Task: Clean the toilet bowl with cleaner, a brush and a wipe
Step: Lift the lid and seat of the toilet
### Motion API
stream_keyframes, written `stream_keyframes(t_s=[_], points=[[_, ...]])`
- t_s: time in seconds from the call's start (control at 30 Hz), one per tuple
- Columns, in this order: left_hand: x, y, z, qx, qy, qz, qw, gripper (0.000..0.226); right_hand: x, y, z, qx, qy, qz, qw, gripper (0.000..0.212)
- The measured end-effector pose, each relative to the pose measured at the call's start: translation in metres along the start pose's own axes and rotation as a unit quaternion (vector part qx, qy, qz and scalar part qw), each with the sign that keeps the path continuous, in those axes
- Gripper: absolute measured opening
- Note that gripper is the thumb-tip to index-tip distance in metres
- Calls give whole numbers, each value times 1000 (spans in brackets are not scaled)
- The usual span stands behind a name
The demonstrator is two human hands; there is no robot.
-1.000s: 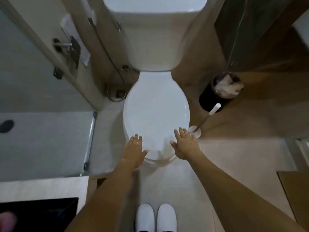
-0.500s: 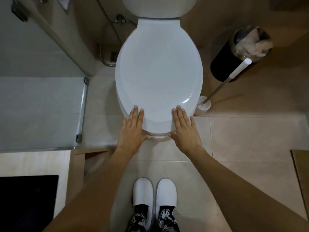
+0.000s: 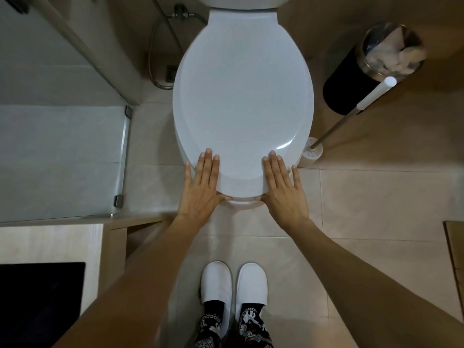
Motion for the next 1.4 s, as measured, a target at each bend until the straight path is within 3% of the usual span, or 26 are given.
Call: stream_keyframes(t_s=[0.27,0.47,0.63,0.8,0.87,0.97,1.17,1.27,1.4], points=[[1,-5,0,-31,30,-33,999,102,-3,-8,4,-35,-22,24,999,102],[13,-45,2,-67,59,-14,996,95,-10,-49,11,-61,-46,17,997,95],[32,-108,-2,-60,93,33,993,86,-20,-109,14,-89,-44,-8,995,66],[50,-188,-20,-48,97,144,984,73,-31,-194,-1,-107,-55,-101,988,74],[55,-219,-32,-55,87,211,972,68,-38,-229,-14,-114,-60,-146,981,59],[64,-266,-54,-75,49,278,957,71,-48,-281,-37,-123,-59,-187,973,55],[92,-341,-110,-62,32,291,954,80,-64,-353,-89,-115,-55,-209,970,58],[101,-365,-138,-63,31,297,952,66,-72,-377,-115,-107,-40,-218,969,57],[120,-394,-189,-69,29,296,952,65,-84,-410,-160,-110,-4,-248,963,57]])
Point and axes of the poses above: each hand's wrist, its own z-axis away from the middle knuckle, its own y-axis out of the palm, x = y × z, the point moved 3 cm from there along -z, towards the middle knuckle, and after that the axes turned 3 degrees about x, right-handed, at the moved point
